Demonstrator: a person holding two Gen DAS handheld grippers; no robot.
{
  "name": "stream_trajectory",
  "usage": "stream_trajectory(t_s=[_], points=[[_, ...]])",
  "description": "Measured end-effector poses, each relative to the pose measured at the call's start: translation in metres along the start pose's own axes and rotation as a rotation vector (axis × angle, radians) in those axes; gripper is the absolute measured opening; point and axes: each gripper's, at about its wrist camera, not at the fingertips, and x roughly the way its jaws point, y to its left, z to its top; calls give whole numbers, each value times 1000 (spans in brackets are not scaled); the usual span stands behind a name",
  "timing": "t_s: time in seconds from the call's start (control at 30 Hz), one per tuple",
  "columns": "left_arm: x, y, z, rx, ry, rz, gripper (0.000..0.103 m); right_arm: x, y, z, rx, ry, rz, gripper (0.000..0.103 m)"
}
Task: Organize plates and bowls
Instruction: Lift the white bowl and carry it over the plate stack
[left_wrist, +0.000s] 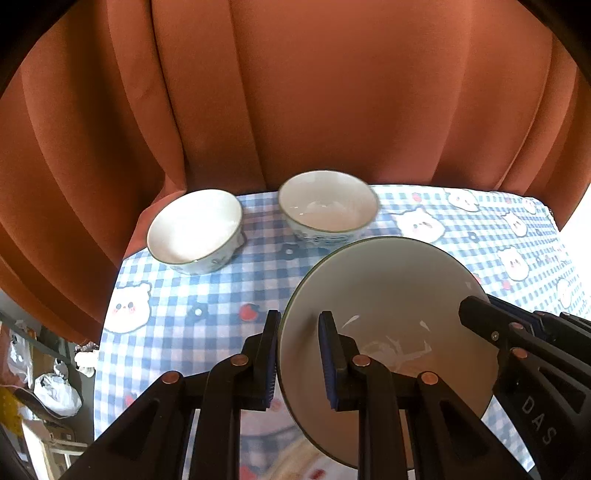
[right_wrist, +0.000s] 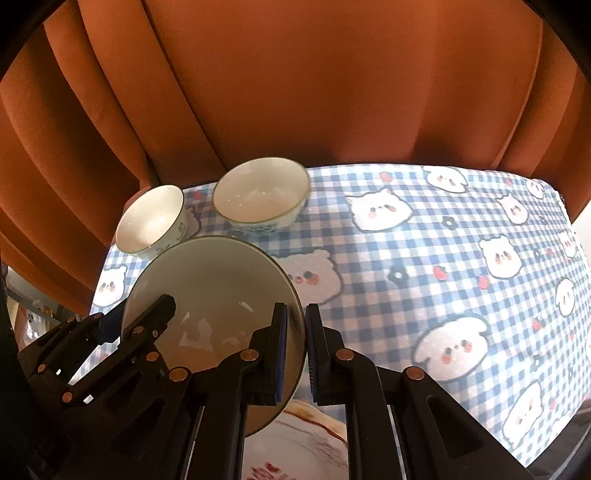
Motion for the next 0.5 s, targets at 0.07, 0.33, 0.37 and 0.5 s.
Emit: stream_trajectory(t_s=[0.07, 0.33, 0.37, 0.5], points=[[-7, -12, -4, -7, -2, 14, 19, -8, -12, -6, -4, -6, 14, 13], [-30, -67, -23, -25, 5, 44, 19, -33, -64, -29, -22, 8, 57, 13], [-31, -77, -26, -26, 8, 44, 19, -36, -71, -32, -24, 10, 59, 13], [-37, -107, -34, -18, 6, 42, 19, -45, -104, -40, -29, 12, 61, 13]])
